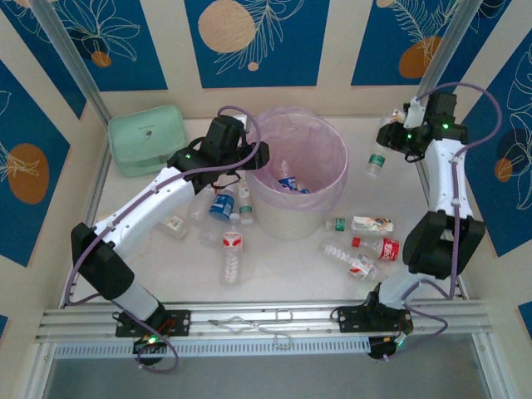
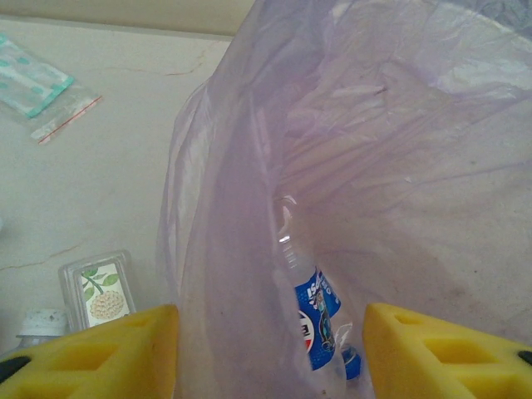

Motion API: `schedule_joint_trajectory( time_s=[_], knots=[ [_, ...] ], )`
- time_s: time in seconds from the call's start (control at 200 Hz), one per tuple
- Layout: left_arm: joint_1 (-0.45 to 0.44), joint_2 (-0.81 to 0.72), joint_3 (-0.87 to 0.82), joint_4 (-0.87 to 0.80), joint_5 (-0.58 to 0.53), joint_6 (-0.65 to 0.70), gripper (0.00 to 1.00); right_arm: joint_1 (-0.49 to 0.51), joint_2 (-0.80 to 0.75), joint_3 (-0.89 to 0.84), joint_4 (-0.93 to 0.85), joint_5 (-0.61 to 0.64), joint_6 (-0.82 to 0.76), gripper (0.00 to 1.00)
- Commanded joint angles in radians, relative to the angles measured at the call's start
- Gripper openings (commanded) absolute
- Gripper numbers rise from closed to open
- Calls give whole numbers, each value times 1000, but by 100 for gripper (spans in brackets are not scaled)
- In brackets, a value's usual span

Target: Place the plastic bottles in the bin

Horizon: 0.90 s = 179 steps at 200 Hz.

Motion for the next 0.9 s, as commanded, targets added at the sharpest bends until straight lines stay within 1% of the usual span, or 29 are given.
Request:
schedule_joint_trajectory(
  time_s=[0.0,0.12,0.19,0.3,0.375,0.49,0.56,0.675,0.795,0.89],
  knots=[
    [7,6,-13,4,5,4,59,9,-83,59,-23,-106,65,44],
    [7,-4,-33,16,6,-5,57,29,-147,101,-14,-151,132,38],
    [7,-4,-32,17,8,-5,55,57,-168,145,-12,-188,159,36],
    [7,-4,-34,15,10,-7,52,134,-181,233,-34,-182,169,35],
    [8,-4,-36,15,10,-13,45,209,-182,281,-53,-159,163,35],
    [8,-3,-34,17,7,-16,41,383,-153,353,-134,-16,94,35],
    [7,-3,-28,13,2,-14,38,480,-129,376,-183,48,54,35],
    [7,3,-12,3,-6,-9,34,594,-86,370,-253,124,1,34],
    [7,26,22,-17,-6,-13,33,718,-15,356,-344,320,-62,33],
    [7,43,46,-35,-10,-23,33,781,28,317,-383,398,-85,31]
  ],
)
